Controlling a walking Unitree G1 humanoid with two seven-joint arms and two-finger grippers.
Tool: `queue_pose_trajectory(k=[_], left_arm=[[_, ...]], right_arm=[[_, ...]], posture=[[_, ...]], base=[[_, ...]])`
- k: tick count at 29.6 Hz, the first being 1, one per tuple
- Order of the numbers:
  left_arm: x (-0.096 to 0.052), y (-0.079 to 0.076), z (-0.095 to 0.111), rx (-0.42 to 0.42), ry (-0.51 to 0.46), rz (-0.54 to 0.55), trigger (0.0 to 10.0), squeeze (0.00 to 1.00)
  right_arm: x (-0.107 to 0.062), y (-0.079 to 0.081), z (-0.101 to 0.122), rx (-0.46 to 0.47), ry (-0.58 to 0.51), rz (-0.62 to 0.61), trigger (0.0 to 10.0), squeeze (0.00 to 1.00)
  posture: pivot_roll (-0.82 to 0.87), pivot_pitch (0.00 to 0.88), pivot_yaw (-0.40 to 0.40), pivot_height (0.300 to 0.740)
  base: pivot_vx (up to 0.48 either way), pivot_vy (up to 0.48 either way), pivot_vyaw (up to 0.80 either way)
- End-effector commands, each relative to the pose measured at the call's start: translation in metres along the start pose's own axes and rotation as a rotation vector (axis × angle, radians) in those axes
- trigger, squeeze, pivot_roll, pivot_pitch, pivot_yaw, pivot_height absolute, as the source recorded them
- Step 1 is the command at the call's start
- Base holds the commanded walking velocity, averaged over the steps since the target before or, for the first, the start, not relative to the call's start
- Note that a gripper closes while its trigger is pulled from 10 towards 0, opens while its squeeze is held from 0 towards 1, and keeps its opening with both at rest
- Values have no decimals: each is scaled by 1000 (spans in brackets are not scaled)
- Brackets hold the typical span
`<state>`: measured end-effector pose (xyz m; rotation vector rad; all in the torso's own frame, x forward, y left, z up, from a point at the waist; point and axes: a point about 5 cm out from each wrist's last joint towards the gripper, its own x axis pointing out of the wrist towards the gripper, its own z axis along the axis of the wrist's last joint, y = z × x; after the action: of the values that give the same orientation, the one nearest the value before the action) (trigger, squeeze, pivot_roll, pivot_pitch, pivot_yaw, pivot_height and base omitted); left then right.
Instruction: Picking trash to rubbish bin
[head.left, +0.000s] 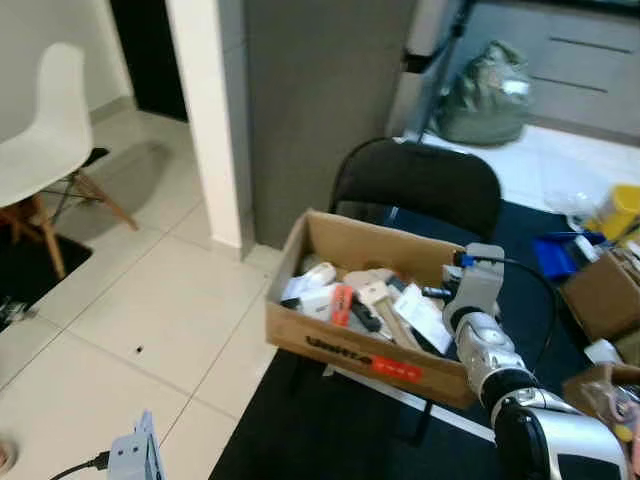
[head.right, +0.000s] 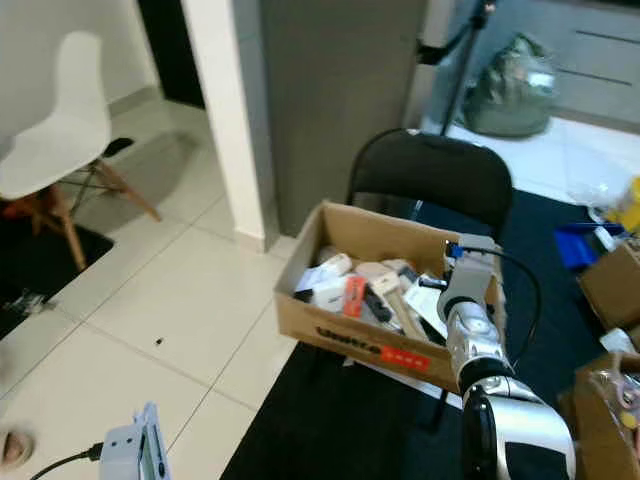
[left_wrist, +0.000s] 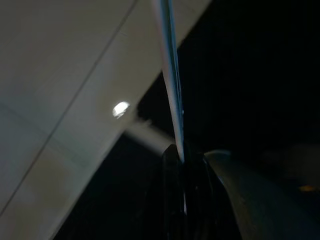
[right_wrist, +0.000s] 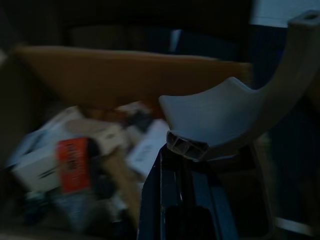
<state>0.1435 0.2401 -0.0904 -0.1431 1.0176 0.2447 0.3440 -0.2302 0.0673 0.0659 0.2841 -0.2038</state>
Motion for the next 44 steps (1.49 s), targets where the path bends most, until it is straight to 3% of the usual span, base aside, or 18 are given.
queue_pose_trajectory(k=[1,10,18,34,39,44], left_arm=[[-3,8,-10,-12,26,24,10000,0],[-3,8,-14,-20,32,18,10000,0],[-3,4,-14,-8,28,8,10000,0],[-4,10,-14,-29,24,43,10000,0],[-4,22,-2,-124,-47,88,10000,0],[-6,39,29,-175,-177,151,10000,0]], right_arm=[[1,8,1,-8,10,22,10000,0],[0,14,-2,-17,11,56,10000,0],[-1,28,-4,-46,15,135,10000,0],[-1,29,-6,-51,31,146,10000,0],[-1,28,-9,-46,56,131,10000,0],[-1,23,-13,-78,85,122,10000,0]], posture=[[170,9,-9,740],[171,10,-12,740],[167,4,-19,740],[170,3,-20,740],[177,5,-21,740],[184,5,-30,740]], base=[[0,0,-800],[0,0,-715],[285,0,0],[375,0,-100],[124,0,-800],[0,0,-800]])
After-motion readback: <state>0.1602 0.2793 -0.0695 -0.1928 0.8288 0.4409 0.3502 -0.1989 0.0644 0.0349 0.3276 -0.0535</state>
